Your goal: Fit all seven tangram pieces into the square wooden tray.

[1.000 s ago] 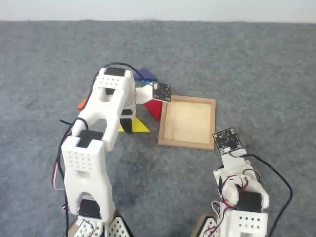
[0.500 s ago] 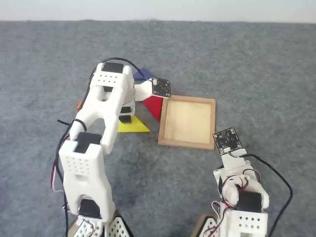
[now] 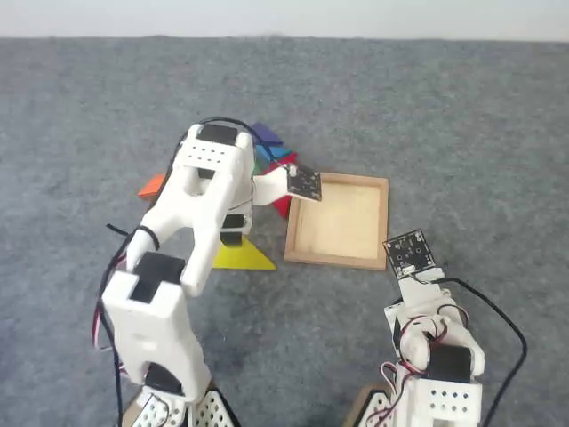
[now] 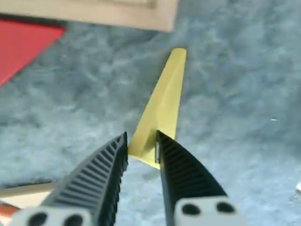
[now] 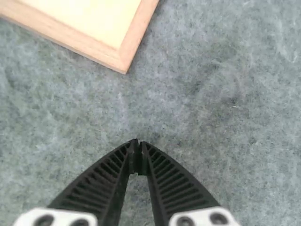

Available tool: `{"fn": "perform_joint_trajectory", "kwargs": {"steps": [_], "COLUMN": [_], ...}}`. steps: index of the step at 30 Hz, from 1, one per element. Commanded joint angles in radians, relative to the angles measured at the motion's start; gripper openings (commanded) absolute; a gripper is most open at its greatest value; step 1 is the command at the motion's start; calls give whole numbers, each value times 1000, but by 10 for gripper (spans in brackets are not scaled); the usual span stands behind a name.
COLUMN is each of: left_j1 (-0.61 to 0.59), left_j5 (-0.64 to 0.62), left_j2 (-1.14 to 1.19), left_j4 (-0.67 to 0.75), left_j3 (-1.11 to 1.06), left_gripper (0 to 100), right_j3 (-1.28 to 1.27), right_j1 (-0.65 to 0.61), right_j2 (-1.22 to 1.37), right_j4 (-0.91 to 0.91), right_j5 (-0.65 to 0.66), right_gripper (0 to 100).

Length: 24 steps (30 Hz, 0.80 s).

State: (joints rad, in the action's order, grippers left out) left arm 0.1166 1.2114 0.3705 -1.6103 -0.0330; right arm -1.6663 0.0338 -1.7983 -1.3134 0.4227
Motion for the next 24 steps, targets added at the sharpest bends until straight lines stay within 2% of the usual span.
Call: {"fn": "perform_joint_trajectory", "kwargs": {"steps": [1, 6, 13, 18, 21, 24], "left_j1": [44, 77, 77, 63, 61, 57], "left_j5": [-57, -60, -130, -218, -230, -232], "left_j2": [-164, -313, -362, -347, -353, -353], "left_j4": [-23, 6, 321, 453, 459, 460], "left_j3": [-74, -275, -568, -608, -604, -604], "left_gripper": [76, 76, 80, 66, 8, 11], "right_j3": [-17, -17, -17, -17, -17, -17], "right_j1": [-4, -4, -4, -4, -4, -4], "right_j2": [-15, -15, -15, -15, -15, -15], "right_j4": [-2, -2, -2, -2, -2, -2], "right_j5": [8, 8, 8, 8, 8, 8], "right_gripper": [8, 8, 8, 8, 8, 8]}}
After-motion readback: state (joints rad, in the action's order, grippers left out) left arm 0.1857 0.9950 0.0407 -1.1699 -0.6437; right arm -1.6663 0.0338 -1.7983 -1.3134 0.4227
